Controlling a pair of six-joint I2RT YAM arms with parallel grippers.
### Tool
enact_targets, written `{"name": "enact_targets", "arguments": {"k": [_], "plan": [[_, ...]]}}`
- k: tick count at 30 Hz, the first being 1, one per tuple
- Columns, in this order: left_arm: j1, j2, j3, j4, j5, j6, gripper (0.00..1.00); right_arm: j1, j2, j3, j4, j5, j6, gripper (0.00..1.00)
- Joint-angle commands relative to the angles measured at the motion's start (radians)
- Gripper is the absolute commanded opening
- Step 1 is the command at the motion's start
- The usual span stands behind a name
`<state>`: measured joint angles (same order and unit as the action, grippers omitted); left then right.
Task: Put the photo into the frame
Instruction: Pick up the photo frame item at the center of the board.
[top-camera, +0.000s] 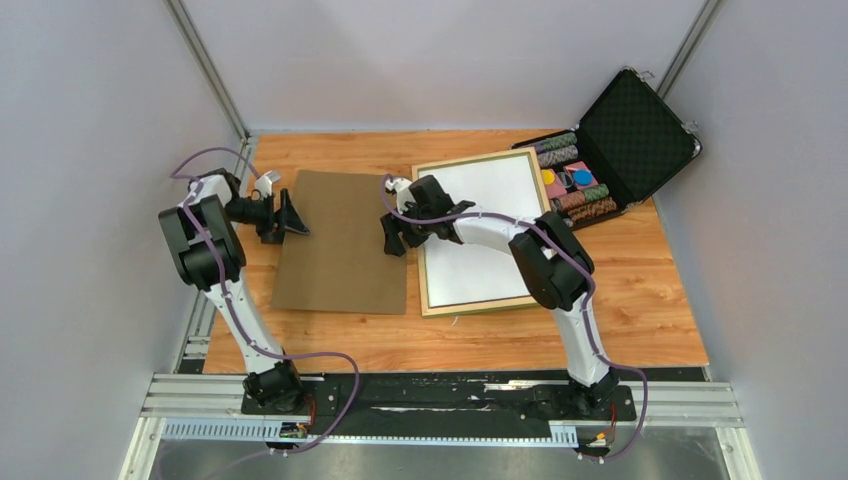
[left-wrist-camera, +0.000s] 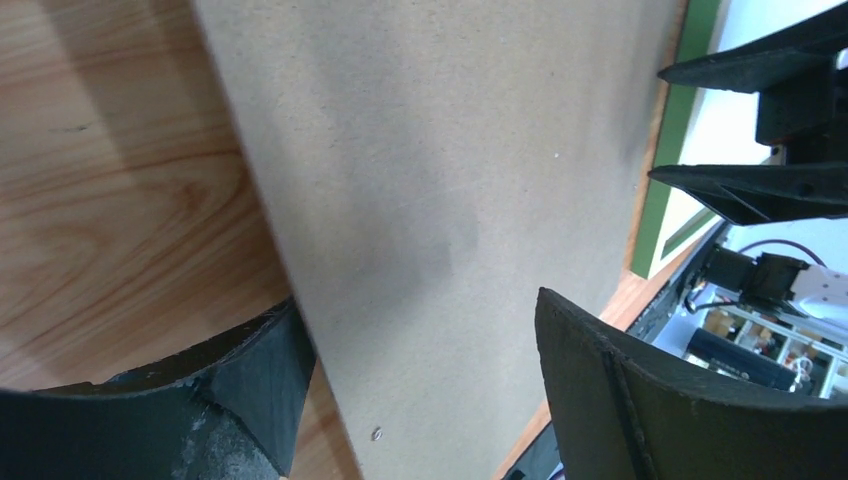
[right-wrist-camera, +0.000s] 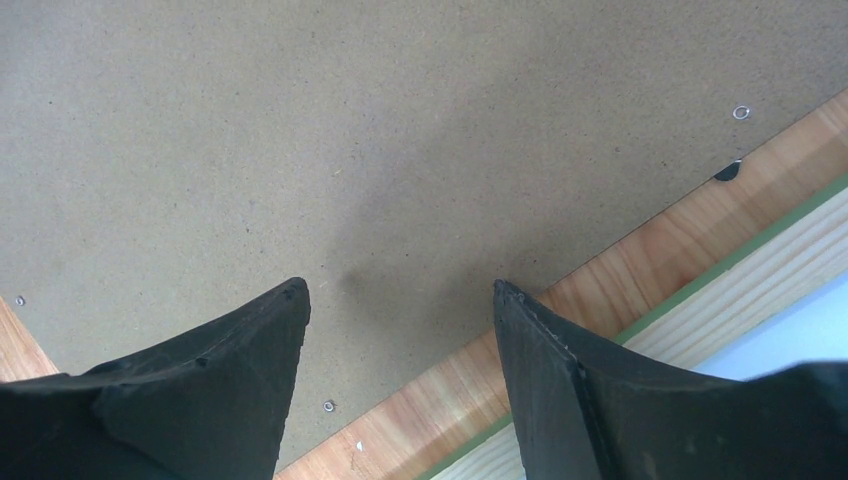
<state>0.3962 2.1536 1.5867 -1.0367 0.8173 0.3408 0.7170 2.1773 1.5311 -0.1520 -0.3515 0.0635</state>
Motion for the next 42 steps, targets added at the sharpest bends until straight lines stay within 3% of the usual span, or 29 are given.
{"name": "enact_targets", "arguments": {"k": [1,12,24,33,42], "plan": [[0.003,-0.003,0.028,-0.051,0.104,0.052,0.81,-0.001,0.047,0.022,-0.004,-0.045,0.028,0.70],[0.003,-0.039,0.034,-0.100,0.192,0.063,0.52,-0.003,0.048,0.033,-0.004,-0.057,0.032,0.70],[0.003,-0.046,0.086,-0.173,0.232,0.073,0.00,-0.009,-0.041,0.032,-0.006,-0.052,0.038,0.71],[0.045,-0.075,0.209,-0.286,0.166,0.085,0.00,-0.039,-0.191,0.041,-0.039,0.003,0.036,0.78],[0.112,-0.093,0.311,-0.357,0.113,0.089,0.00,-0.128,-0.357,-0.054,-0.041,0.092,-0.047,0.79]]}}
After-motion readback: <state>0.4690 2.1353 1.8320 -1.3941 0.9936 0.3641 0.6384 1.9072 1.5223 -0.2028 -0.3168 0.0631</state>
